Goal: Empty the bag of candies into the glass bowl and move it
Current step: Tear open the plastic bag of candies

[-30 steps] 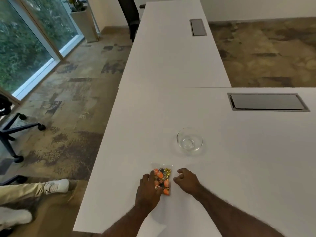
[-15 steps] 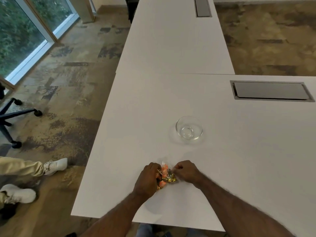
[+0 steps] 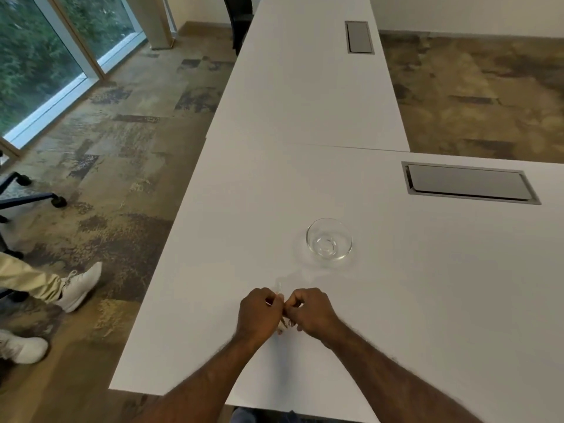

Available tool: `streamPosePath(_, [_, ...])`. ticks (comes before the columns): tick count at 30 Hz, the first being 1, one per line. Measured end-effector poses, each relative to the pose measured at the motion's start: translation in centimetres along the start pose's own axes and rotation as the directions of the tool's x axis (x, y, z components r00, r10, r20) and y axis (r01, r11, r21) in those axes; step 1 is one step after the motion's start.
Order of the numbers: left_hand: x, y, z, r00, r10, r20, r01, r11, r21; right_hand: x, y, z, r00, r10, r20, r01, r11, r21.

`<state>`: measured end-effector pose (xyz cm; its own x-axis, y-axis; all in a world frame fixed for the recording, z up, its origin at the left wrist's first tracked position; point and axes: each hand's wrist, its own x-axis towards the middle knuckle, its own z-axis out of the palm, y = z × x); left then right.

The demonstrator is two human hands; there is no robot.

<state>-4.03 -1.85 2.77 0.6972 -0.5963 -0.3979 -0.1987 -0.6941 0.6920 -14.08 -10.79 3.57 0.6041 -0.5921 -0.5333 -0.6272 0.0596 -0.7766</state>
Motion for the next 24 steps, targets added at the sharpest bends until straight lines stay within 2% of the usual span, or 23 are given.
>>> streamPosePath(4, [-0.2,0.9,-0.8,0.993,-0.1,0.067,0.108,0.985,-0.135,-0.1,-0.2,-0.1,0.999,-0.011,0.045,0.006,0.993,0.116])
streamPosePath(7, [-0.2,0.9,-1.7,0.982,-0.144,0.122,0.17,0.954,-0.245,-0.2,-0.1,-0.5,0.995,0.023,0.101,-0.048,0.968,0.248])
streamPosePath(10, [-0.3,0.9,-2.4,0.982,-0.132,0.136,0.161,0.96,-0.23,-0.3,0.1,-0.7,0.99,0.072,0.12,-0.106,0.946,0.307])
streamPosePath(12, [-0.4,1.0,-2.5,0.992,-0.085,0.094,0.099,0.983,-0.154,-0.2,0.0,-0.6,0.995,0.079,0.06,-0.092,0.964,0.248])
streamPosePath(17, [-0.6,1.4,-2.5,0.997,0.057,-0.046,-0.046,0.978,0.203,0.1,-0.9,-0.7,0.984,-0.054,-0.169,0.03,0.99,-0.14])
streamPosePath(20, [-0.6,2.0,-2.8,0.994,0.075,-0.073,-0.051,0.958,0.284,0.2,-1.3,-0.8,0.97,-0.099,-0.223,0.045,0.971,-0.234])
streamPosePath(24, [-0.3,2.5,-3.3,0.991,0.081,-0.106,-0.04,0.938,0.345,0.1,-1.7,-1.1,0.948,-0.125,-0.291,0.043,0.962,-0.271])
